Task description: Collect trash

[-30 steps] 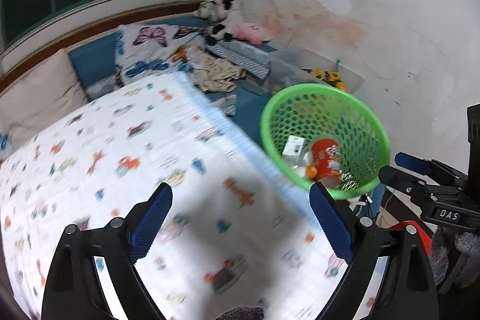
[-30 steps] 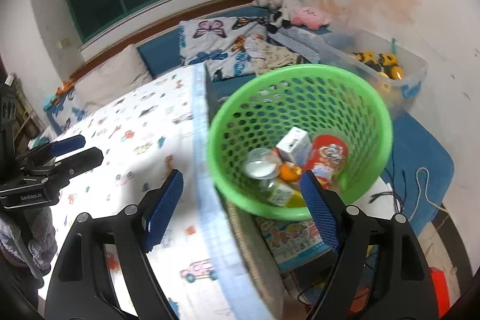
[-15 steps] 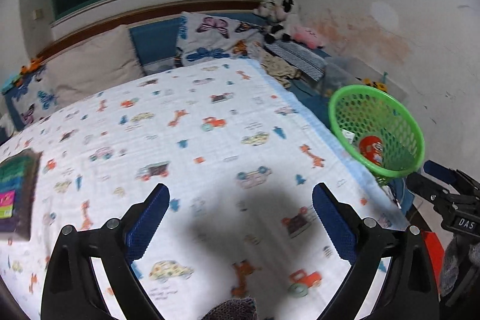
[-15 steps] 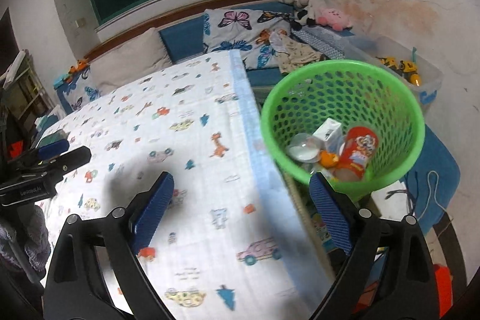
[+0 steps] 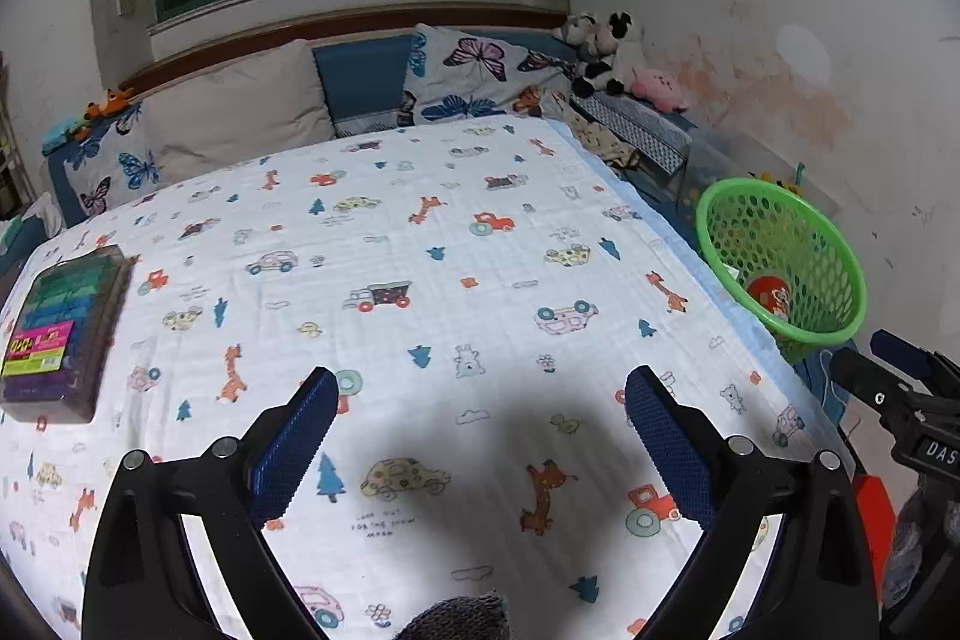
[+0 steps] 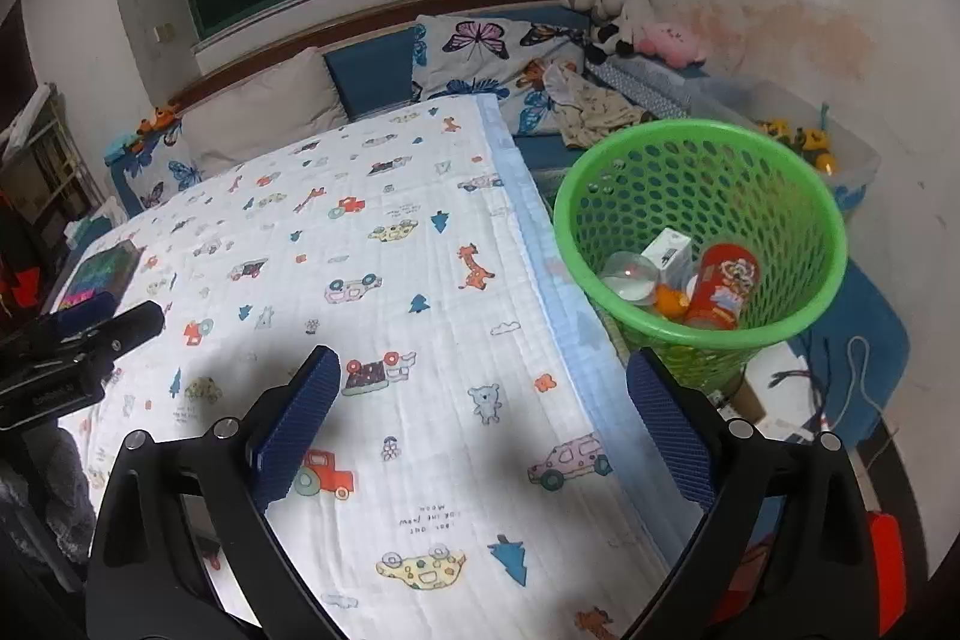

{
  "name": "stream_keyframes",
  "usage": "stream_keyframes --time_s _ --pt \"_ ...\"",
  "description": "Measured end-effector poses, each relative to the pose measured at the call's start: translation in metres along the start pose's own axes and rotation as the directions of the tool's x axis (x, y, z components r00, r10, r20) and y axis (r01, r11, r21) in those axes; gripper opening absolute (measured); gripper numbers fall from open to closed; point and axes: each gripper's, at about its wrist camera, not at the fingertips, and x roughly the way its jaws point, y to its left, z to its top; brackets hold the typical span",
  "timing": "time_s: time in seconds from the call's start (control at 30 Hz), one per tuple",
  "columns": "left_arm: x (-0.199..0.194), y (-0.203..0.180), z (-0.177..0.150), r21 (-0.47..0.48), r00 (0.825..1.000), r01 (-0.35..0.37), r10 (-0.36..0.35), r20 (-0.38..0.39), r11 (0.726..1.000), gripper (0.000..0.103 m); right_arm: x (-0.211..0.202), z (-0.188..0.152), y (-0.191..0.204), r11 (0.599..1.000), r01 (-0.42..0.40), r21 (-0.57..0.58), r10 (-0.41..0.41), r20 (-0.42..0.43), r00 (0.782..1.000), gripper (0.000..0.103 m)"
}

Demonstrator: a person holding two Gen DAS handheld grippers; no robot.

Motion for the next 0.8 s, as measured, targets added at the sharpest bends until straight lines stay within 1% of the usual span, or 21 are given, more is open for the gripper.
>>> stream_keyframes --time_s 0.13,0.43,0.8 --pt "-0.008 0.003 -0.004 -0.001 1.0 -0.015 0.015 0.018 1.0 0.093 -0.007 -0.003 0.007 1.0 0.019 -0.019 -0.019 0.02 1.0 0.097" --pt "-0.014 0.01 -0.015 -0.018 0.999 -0.028 0.029 0.016 0.999 0.094 -0.01 -0.007 0.017 1.0 0.008 -0.029 -0.007 0.026 1.0 0.097" --pt "-0.02 0.01 -0.018 -0.009 0.999 -0.048 0.048 0.02 0.999 0.094 -0.013 -0.009 0.021 1.0 -0.003 -0.028 0.004 0.028 1.0 0.097"
